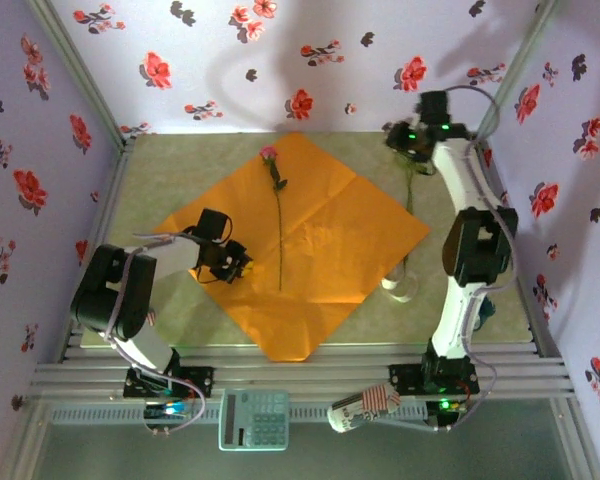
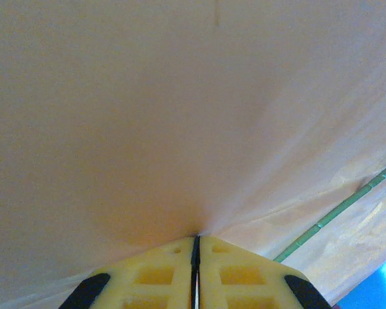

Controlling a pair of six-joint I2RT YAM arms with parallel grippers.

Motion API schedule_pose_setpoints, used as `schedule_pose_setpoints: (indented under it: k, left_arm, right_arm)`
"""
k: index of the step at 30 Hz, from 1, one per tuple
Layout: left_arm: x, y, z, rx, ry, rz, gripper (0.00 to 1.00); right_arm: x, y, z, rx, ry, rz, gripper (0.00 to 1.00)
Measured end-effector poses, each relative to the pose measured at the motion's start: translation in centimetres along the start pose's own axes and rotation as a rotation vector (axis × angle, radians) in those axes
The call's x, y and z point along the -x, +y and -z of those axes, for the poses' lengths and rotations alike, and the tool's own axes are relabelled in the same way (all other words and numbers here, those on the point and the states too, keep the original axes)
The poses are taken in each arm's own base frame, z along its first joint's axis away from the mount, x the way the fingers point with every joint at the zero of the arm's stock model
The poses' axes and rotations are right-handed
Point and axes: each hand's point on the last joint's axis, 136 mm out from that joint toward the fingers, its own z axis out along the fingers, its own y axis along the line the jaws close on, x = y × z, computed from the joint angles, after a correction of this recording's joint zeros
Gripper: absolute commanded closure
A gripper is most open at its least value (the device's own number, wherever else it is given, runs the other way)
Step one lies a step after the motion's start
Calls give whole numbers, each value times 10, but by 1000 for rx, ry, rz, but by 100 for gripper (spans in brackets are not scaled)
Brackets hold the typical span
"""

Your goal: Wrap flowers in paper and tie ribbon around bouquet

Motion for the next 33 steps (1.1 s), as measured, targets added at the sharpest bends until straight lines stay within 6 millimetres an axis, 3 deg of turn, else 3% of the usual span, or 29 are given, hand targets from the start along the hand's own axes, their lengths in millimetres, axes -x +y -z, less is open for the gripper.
schedule_pose_setpoints:
  k: [2,4,9,16,18,22,29,33]
  left_arm:
    - [0,0,0,-3,-1,3,91]
    - [-1,0,0,-3,0,5,91]
    - [-1,0,0,-5,-1,11,91]
    - [-1,0,0,-4,0,12,91]
    - [-1,0,0,-4,0,12,91]
    - [-1,0,0,-3,0,12,91]
    - [-1,1,1,6,4,15,91]
    - [-1,1,1,11,5,16,91]
  right_arm:
    - [-1,-41,-10,-98,33,-18,48]
    - [-15,-68,-30,-177,101,-18,50]
    - [-61,-98,-75,-283,285,26,59]
    - [-90,-108,-95,-310,392,57,67]
    - [-92,-110,-94,-317,400,60,74]
    - [-91,-111,-93,-324,400,68,78]
    - [-92,-111,-93,-323,403,78,72]
    - [-95,-112,-94,-325,411,79,74]
